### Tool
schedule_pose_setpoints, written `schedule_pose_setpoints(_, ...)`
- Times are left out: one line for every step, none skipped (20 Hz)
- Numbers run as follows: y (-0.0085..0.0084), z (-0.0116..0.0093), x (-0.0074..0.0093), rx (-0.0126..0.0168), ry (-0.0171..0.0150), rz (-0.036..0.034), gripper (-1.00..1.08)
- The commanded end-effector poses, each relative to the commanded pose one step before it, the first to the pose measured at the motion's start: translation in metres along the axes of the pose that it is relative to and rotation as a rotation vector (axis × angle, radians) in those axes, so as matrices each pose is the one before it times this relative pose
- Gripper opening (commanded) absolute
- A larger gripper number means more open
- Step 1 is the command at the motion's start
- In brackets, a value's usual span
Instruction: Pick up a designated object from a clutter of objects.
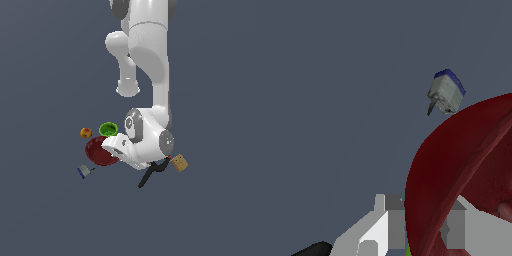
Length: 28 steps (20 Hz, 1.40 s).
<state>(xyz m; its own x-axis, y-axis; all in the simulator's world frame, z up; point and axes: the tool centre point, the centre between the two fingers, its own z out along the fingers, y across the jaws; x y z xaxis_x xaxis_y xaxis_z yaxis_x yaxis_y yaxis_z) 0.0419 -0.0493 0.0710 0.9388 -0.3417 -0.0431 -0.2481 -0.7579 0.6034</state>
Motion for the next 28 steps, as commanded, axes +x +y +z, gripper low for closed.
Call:
schedule_pose_setpoints(-0.00126,-0.02039,-0.01332,0.00074,0.00292,-0.00018,-1.00)
schedule_pose_setpoints(-0.00045,-0.00877,-0.00636,0.00000,0.00000,0.00000,-1.00)
schedule_pose_setpoints(-0.00082,-0.00939,-0.00679,-0.00039,0.00026,-0.00051,-1.00)
schedule_pose_setpoints(-0.00049,-0.00975,-0.00703,0.00000,0.00000,0.00000,-1.00)
schedule_pose_setpoints(-0.00087,-0.01029,-0.00742,-0.00040,0.00025,-0.00050,-1.00)
schedule_pose_setpoints(-0.00053,-0.01039,-0.00745,0.00000,0.00000,0.00000,-1.00)
schedule_pose_setpoints(-0.00089,-0.01048,-0.00753,-0.00040,0.00021,-0.00052,-1.00)
schedule_pose_setpoints(-0.00053,-0.01041,-0.00743,0.00000,0.00000,0.00000,-1.00)
schedule_pose_setpoints(-0.00054,-0.01042,-0.00742,0.00000,0.00000,0.00000,-1.00)
schedule_pose_setpoints(-0.00092,-0.01048,-0.00749,-0.00037,0.00015,-0.00056,-1.00)
schedule_pose_setpoints(-0.00055,-0.01044,-0.00740,0.00000,0.00000,0.00000,-1.00)
schedule_pose_setpoints(-0.00056,-0.01044,-0.00738,0.00000,0.00000,0.00000,-1.00)
schedule_pose_setpoints(-0.00095,-0.01045,-0.00743,-0.00028,0.00003,-0.00063,-1.00)
schedule_pose_setpoints(-0.00059,-0.01045,-0.00736,0.00000,0.00000,0.00000,-1.00)
schedule_pose_setpoints(-0.00060,-0.01044,-0.00733,0.00000,0.00000,0.00000,-1.00)
schedule_pose_setpoints(-0.00095,-0.01036,-0.00731,-0.00011,-0.00013,-0.00067,-1.00)
schedule_pose_setpoints(-0.00064,-0.01044,-0.00729,0.00000,0.00000,0.00000,-1.00)
schedule_pose_setpoints(-0.00066,-0.01043,-0.00727,0.00000,0.00000,0.00000,-1.00)
schedule_pose_setpoints(-0.00091,-0.01030,-0.00717,0.00011,-0.00029,-0.00062,-1.00)
schedule_pose_setpoints(-0.00071,-0.01040,-0.00720,0.00000,0.00000,0.00000,-1.00)
schedule_pose_setpoints(-0.00073,-0.01039,-0.00717,0.00000,0.00000,0.00000,-1.00)
schedule_pose_setpoints(-0.00076,-0.01037,-0.00713,0.00000,0.00000,0.00000,-1.00)
schedule_pose_setpoints(-0.00090,-0.01015,-0.00691,0.00041,-0.00057,-0.00068,-1.00)
schedule_pose_setpoints(-0.00082,-0.01032,-0.00704,0.00000,0.00000,0.00000,-1.00)
schedule_pose_setpoints(-0.00086,-0.01029,-0.00699,0.00000,0.00000,0.00000,-1.00)
schedule_pose_setpoints(-0.00080,-0.01010,-0.00673,0.00042,-0.00049,-0.00024,-1.00)
schedule_pose_setpoints(-0.00093,-0.01022,-0.00687,0.00000,0.00000,0.00000,-1.00)
schedule_pose_setpoints(-0.00097,-0.01017,-0.00680,0.00000,0.00000,0.00000,-1.00)
